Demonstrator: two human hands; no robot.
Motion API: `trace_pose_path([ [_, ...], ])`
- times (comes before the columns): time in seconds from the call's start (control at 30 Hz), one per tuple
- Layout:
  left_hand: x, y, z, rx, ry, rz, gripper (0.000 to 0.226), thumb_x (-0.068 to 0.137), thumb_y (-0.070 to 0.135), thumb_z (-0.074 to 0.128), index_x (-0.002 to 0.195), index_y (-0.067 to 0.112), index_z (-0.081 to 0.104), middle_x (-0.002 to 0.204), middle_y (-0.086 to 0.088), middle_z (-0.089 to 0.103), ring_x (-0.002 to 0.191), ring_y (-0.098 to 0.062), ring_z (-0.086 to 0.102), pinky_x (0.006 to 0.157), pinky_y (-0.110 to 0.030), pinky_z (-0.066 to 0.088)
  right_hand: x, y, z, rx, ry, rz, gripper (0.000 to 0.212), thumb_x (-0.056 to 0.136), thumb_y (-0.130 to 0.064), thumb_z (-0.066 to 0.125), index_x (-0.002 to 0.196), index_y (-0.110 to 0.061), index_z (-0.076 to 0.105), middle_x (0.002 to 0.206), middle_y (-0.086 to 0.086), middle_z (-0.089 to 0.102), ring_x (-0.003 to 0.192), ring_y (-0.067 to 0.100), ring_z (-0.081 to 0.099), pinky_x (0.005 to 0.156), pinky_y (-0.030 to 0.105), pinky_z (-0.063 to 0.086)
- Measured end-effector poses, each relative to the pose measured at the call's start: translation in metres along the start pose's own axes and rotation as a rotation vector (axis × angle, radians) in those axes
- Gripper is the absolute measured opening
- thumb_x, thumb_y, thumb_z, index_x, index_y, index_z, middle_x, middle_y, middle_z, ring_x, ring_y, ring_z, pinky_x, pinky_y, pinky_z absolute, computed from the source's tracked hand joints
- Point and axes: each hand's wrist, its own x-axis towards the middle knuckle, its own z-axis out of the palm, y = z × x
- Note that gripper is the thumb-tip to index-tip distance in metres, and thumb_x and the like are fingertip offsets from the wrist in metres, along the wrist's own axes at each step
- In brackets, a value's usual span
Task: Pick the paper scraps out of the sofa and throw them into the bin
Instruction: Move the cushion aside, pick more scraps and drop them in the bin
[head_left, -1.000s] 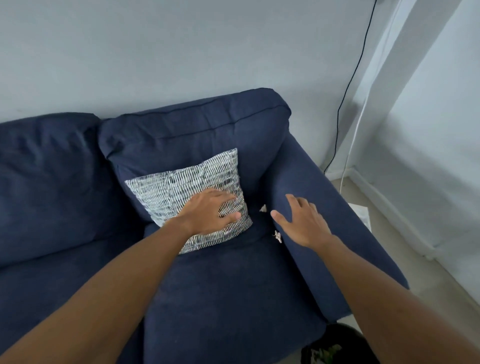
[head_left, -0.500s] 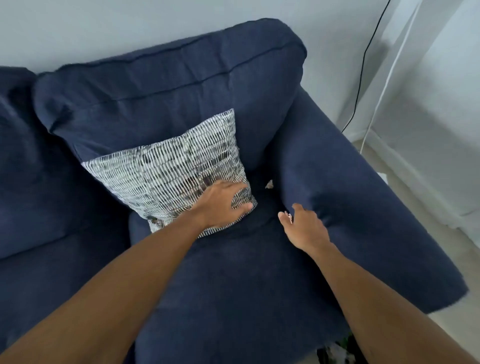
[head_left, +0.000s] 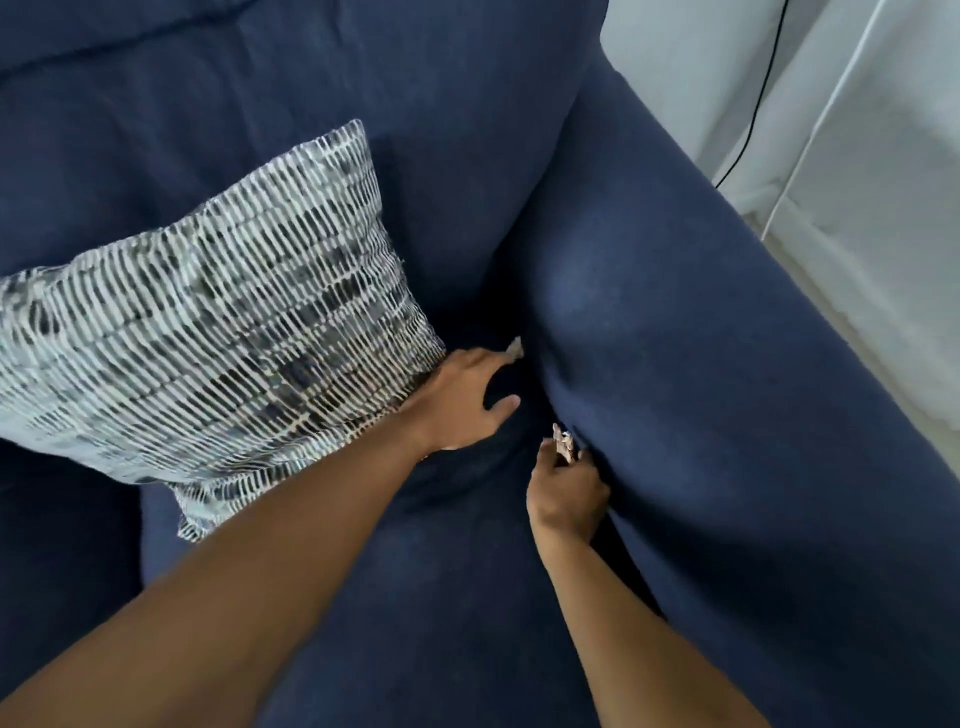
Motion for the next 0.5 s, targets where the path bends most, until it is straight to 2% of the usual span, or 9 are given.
trace_pose_path([
  [0.07,0.019,-0.005,0.012,-0.001,0.011,-0.005,0.063,0.094,0.037,0.064,0.150,0.013,0.044,0.149,-0.011,0.050,0.137,-0.029,0.043,0.116,-0.032,0.028,0.007,0.001,0.013,0.047,0.045,0.024,0.045,0.099,-0.037,0.058,0.125,0.000,0.060,0.113,0.022,0.070,0.105,0.041,0.065,0.079,0.037,0.048],
  [0.17,0.042,-0.013,0.028,-0.018,0.035,-0.032,0.064,0.090,0.037,0.067,0.145,0.011,0.049,0.146,-0.011,0.051,0.134,-0.032,0.047,0.115,-0.039,0.035,0.016,-0.001,0.027,0.124,0.080,0.052,0.039,0.098,-0.035,0.061,0.110,0.001,0.066,0.099,0.018,0.074,0.096,0.039,0.069,0.068,0.028,0.038],
  [0.3,0.068,-0.022,0.050,-0.014,0.033,-0.074,0.067,0.083,0.045,0.063,0.141,0.013,0.052,0.140,-0.012,0.054,0.128,-0.035,0.050,0.111,-0.044,0.041,0.032,0.001,0.047,0.190,0.167,0.070,0.036,0.095,-0.036,0.065,0.104,-0.002,0.071,0.097,0.018,0.075,0.094,0.038,0.069,0.067,0.025,0.036],
  [0.4,0.083,-0.029,0.060,-0.038,0.075,-0.065,0.054,0.084,0.041,0.068,0.131,0.014,0.061,0.128,-0.010,0.059,0.119,-0.032,0.055,0.106,-0.042,0.045,0.041,0.007,0.058,0.213,0.229,0.026,0.035,0.096,-0.035,0.065,0.107,-0.003,0.074,0.100,0.017,0.076,0.095,0.037,0.070,0.072,0.026,0.042],
  [0.5,0.096,-0.034,0.066,-0.052,0.124,-0.056,0.041,0.085,0.030,0.076,0.118,0.008,0.068,0.118,-0.013,0.062,0.111,-0.031,0.059,0.100,-0.039,0.048,0.048,0.011,0.066,0.275,0.285,-0.038,0.030,0.096,-0.031,0.066,0.103,-0.004,0.076,0.094,0.013,0.077,0.088,0.031,0.072,0.071,0.017,0.039],
])
